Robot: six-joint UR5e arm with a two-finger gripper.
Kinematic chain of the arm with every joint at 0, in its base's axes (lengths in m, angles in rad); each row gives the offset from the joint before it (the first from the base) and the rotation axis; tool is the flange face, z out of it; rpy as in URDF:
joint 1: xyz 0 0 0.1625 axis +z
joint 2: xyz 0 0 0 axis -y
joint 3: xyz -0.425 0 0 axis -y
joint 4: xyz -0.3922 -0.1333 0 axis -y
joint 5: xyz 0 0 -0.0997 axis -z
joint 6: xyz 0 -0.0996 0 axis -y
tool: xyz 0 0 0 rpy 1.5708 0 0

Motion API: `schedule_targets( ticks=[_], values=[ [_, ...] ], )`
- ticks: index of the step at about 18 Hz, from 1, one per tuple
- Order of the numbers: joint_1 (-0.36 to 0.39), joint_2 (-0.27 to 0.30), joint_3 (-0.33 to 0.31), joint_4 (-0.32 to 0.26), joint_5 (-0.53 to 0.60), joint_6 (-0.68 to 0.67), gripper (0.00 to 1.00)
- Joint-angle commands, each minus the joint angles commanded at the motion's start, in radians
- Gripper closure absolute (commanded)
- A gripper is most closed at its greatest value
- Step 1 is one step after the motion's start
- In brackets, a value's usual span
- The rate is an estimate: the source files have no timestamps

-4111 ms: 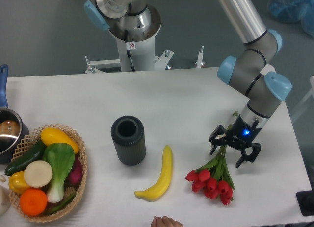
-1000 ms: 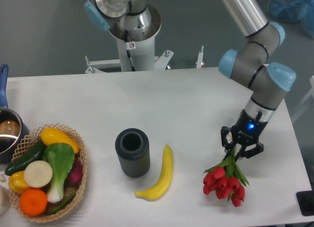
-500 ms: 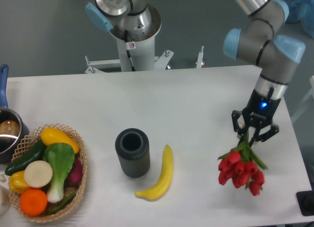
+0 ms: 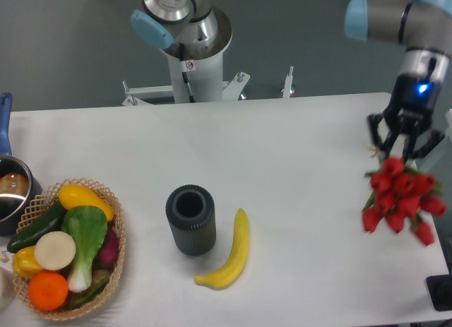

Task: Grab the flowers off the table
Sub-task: 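Lift the red tulips up and away from the banana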

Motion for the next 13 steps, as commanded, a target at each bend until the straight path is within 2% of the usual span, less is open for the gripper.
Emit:
schedule_targets(
  ticks=[13],
  values=[
    [0.019,0.002,-0.005,0.0,-0.03,-0.003,0.66]
  ],
)
